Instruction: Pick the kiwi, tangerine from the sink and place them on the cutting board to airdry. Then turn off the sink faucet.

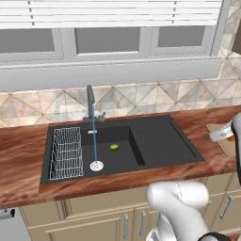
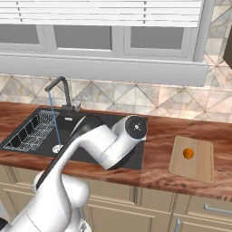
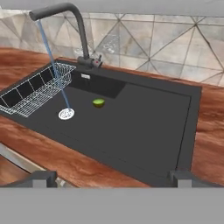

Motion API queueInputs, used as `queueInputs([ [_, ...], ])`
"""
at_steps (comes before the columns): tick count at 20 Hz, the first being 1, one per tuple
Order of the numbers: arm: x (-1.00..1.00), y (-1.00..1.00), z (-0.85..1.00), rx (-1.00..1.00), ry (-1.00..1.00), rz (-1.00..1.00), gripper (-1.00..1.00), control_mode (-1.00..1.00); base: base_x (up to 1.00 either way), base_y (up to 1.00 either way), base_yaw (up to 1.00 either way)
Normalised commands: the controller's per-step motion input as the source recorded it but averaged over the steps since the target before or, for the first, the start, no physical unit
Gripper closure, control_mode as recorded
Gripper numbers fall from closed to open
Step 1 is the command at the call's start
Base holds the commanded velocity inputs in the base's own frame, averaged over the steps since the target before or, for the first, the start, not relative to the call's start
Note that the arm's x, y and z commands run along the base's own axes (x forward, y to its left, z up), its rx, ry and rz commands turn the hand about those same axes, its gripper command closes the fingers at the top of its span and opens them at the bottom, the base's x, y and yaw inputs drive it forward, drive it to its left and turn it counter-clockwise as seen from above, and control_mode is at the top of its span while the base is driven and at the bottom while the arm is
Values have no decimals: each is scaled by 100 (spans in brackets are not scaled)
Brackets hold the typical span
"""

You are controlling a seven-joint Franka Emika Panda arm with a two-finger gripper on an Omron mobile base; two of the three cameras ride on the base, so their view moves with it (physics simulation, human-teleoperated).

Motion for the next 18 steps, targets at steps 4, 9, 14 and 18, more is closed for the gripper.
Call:
queueInputs([
  [4, -14, 66, 26, 0, -1, -4, -100, -100, 0, 0, 0],
  [9, -11, 64, 31, 0, 0, -3, -100, -100, 0, 0, 0],
  [14, -8, 73, 25, 0, 1, -5, -100, -100, 0, 0, 0],
  [18, -1, 70, 21, 0, 8, -7, -100, -100, 0, 0, 0],
])
